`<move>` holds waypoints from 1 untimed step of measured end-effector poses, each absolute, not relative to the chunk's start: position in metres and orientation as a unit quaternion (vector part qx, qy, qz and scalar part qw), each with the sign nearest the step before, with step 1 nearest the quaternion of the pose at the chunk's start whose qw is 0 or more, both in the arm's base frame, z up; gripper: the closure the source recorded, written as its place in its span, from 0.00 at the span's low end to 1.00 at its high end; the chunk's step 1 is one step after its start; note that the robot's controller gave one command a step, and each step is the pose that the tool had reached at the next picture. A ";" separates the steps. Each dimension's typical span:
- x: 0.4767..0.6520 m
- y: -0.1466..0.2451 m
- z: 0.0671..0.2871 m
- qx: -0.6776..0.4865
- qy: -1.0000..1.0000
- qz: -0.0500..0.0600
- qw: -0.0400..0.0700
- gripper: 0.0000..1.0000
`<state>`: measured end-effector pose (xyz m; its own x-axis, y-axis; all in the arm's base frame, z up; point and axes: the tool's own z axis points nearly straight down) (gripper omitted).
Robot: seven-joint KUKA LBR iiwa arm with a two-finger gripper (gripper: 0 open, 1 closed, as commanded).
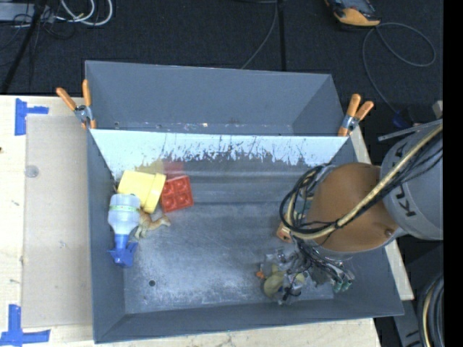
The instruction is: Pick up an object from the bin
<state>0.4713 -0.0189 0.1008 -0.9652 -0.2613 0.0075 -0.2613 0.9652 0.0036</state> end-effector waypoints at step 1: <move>0.471 -0.019 0.101 0.131 -0.991 -0.001 0.004 1.00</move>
Offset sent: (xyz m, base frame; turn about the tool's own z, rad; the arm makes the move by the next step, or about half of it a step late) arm -0.0019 0.0034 0.1239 0.0020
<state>0.4713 -0.0189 0.1008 -0.9654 -0.2607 0.0075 -0.2607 0.9654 0.0036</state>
